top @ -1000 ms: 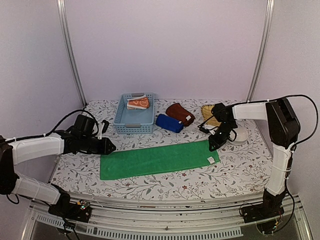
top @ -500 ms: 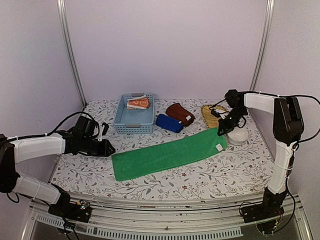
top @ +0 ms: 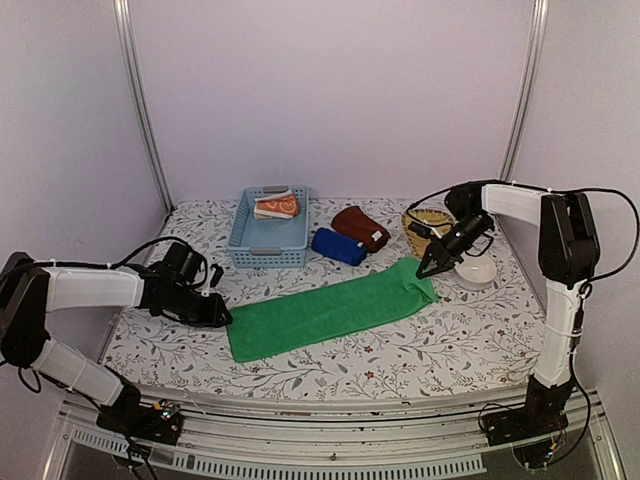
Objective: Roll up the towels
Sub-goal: Fold the towel at the center of the board.
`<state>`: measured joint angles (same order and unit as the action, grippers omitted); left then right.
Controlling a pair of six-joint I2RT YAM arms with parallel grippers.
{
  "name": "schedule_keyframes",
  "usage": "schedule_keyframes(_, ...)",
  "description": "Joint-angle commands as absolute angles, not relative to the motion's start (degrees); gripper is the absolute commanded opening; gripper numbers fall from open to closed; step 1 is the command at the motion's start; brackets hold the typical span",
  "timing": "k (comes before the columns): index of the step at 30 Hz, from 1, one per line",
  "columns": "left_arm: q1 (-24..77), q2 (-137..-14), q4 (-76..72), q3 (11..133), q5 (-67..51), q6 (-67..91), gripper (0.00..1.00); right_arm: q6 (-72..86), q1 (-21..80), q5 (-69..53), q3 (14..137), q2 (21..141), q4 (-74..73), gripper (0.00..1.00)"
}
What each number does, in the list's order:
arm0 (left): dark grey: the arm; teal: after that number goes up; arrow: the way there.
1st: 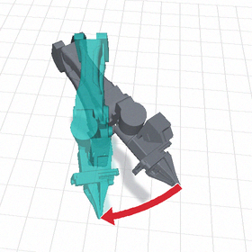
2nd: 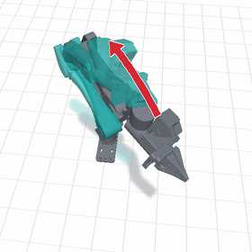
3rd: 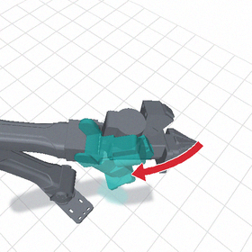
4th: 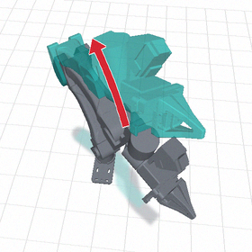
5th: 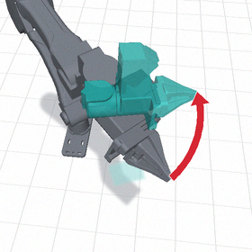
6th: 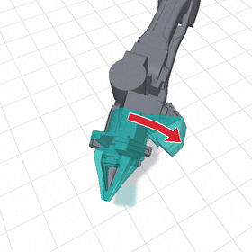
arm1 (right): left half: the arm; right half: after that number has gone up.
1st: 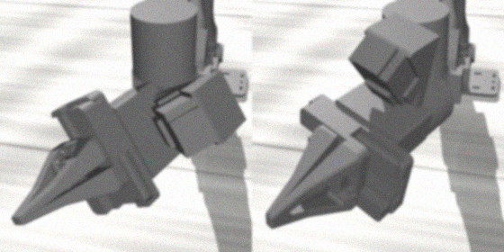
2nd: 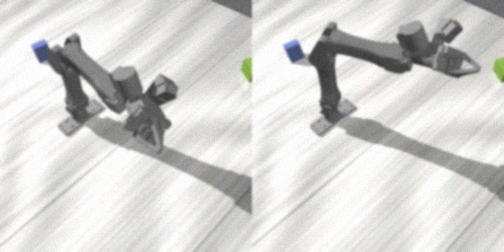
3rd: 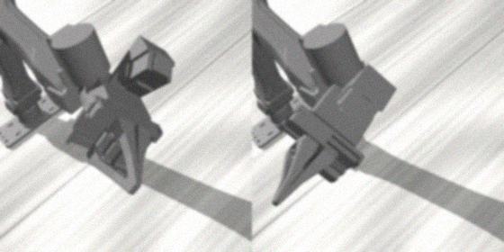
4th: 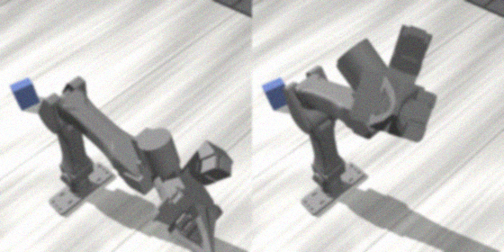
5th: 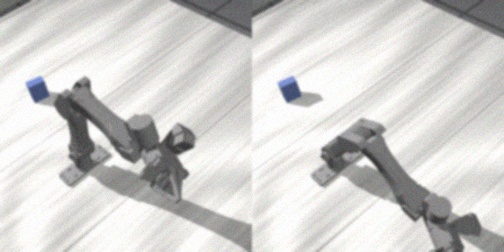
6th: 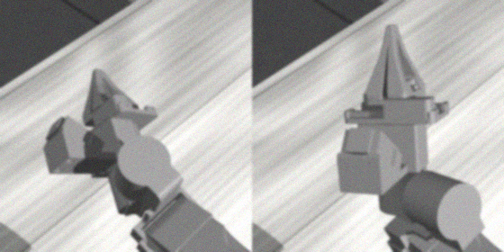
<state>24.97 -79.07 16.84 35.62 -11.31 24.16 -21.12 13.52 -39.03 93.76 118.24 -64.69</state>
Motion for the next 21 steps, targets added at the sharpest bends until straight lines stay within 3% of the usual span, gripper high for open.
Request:
schedule_keyframes(1,26.02,-80.55,18.48,36.21,-10.98,25.53,0.24,-24.30,16.29,-49.19,95.58,119.61,-70.19,0.03)
schedule_keyframes(14,26.89,-84.13,19.58,35.66,-10.31,27.33,0.24,-18.21,26.10,-61.53,99.23,124.63,-65.40,0.02)
schedule_keyframes(21,27.58,-85.24,19.87,36.13,-9.70,28.39,0.24,-13.12,31.04,-66.18,106.94,130.12,-62.70,0.02)
